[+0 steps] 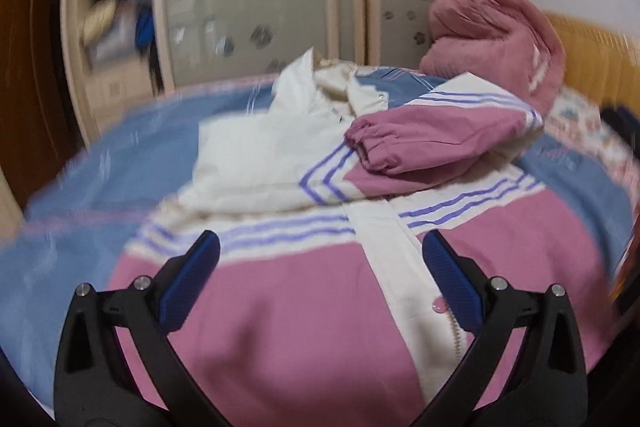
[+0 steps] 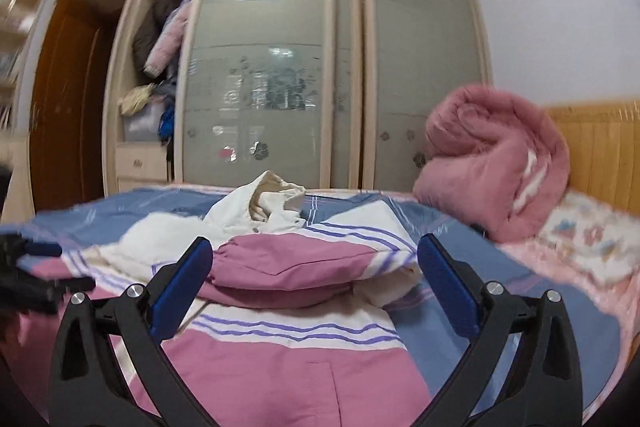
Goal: Fold large clothes
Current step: 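Grasp the folded pink sleeve with the left tool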
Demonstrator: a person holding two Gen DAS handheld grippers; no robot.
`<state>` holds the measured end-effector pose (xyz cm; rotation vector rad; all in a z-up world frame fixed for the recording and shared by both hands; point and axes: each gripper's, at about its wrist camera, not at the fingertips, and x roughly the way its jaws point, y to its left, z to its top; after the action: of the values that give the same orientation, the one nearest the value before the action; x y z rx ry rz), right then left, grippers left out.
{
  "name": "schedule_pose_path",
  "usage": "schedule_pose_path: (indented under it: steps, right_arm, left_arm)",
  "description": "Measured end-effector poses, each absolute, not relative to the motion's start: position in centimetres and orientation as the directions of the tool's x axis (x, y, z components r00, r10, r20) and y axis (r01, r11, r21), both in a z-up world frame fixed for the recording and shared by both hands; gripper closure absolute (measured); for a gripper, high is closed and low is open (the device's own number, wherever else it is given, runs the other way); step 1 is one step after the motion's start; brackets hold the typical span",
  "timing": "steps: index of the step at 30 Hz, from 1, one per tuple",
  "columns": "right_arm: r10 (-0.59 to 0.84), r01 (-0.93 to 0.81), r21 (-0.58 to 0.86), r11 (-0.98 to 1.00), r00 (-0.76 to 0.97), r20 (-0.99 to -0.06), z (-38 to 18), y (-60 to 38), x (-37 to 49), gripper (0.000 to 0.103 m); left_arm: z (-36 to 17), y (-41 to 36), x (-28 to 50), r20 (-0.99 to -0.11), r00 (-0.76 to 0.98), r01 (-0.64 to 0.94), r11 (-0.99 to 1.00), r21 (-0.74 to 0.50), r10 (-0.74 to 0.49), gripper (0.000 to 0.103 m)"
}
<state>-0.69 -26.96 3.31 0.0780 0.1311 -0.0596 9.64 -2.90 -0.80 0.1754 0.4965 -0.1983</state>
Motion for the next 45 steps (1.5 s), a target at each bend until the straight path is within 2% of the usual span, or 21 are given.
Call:
schedule_pose_path:
  steps: [2, 4, 6, 9, 12, 13, 15, 17, 21, 26, 32, 34, 35, 37, 45]
  right_arm:
    - [-0.083, 0.099, 0.12, 0.988, 0.988, -0.129, 3.6, -28.4, -1.1, 0.001]
    - [-0.1, 0.121, 0.155, 0.98, 0.986, -0.136, 3.7, -29.6, -0.9, 0.001]
    - [-0.1, 0.129, 0.184, 0.974, 0.983, -0.157, 3.4, -30.4, -0.5, 0.001]
    - [-0.109, 0.149, 0.22, 0.964, 0.977, -0.183, 3.2, -31.5, -0.1, 0.001]
    - [-0.103, 0.152, 0.245, 0.957, 0.974, -0.203, 2.9, -32.2, 0.2, 0.001]
    - [-0.101, 0.154, 0.25, 0.956, 0.972, -0.212, 2.8, -32.3, 0.3, 0.001]
    - [-0.092, 0.149, 0.257, 0.955, 0.971, -0.221, 2.6, -32.3, 0.6, 0.001]
    - [-0.079, 0.138, 0.258, 0.956, 0.971, -0.226, 2.6, -32.2, 0.8, 0.001]
    - [-0.059, 0.118, 0.255, 0.96, 0.973, -0.225, 2.6, -31.8, 1.1, 0.001]
    - [-0.048, 0.11, 0.258, 0.96, 0.971, -0.236, 2.4, -32.0, 1.7, 0.001]
    - [-0.062, 0.128, 0.255, 0.958, 0.966, -0.252, 2.1, -32.8, 2.3, 0.001]
    - [-0.067, 0.136, 0.256, 0.957, 0.963, -0.26, 2.0, -33.0, 2.5, 0.001]
    - [-0.07, 0.139, 0.256, 0.957, 0.963, -0.261, 2.0, -33.1, 2.5, 0.001]
    - [-0.074, 0.145, 0.257, 0.955, 0.961, -0.266, 1.9, -33.3, 2.6, 0.001]
    - [-0.074, 0.148, 0.257, 0.955, 0.958, -0.276, 1.7, -33.0, 3.0, 0.001]
  left_arm:
    - [-0.4, -4.2, 10.0, -0.489, 0.861, 0.259, 0.949, 0.18, -0.142, 0.002]
    - [0.4, -4.9, 11.3, -0.542, 0.816, 0.314, 0.941, 0.124, -0.202, 0.002]
    - [1.3, -5.3, 14.0, -0.62, 0.702, 0.401, 0.914, -0.063, -0.351, 0.002]
    - [2.1, -5.7, 18.9, -0.649, 0.572, 0.439, 0.856, -0.275, -0.502, 0.004]
    - [1.7, -6.1, 23.9, -0.665, 0.47, 0.423, 0.809, -0.408, -0.581, 0.029]
    - [1.0, -6.0, 26.2, -0.669, 0.407, 0.388, 0.781, -0.489, -0.622, 0.031]
    - [-0.3, -5.9, 28.9, -0.675, 0.36, 0.34, 0.765, -0.547, -0.644, 0.033]
    - [-1.2, -5.8, 31.1, -0.705, 0.372, 0.301, 0.797, -0.524, -0.604, 0.034]
    - [-3.6, -4.3, 34.5, -0.698, 0.363, 0.177, 0.781, -0.6, -0.618, 0.034]
    - [-4.9, -5.4, 36.0, -0.7, 0.332, 0.184, 0.772, -0.609, -0.632, 0.036]
    - [-5.7, -7.4, 37.6, -0.696, 0.292, 0.214, 0.754, -0.621, -0.656, 0.052]
    - [-5.8, -7.9, 37.7, -0.689, 0.28, 0.233, 0.744, -0.627, -0.668, 0.072]
    - [-5.7, -8.3, 37.6, -0.685, 0.279, 0.257, 0.74, -0.622, -0.673, 0.074]
    - [-5.3, -8.6, 37.3, -0.68, 0.286, 0.291, 0.737, -0.61, -0.676, 0.085]
    - [-1.4, -7.7, 36.6, -0.669, 0.38, 0.347, 0.769, -0.537, -0.639, 0.09]
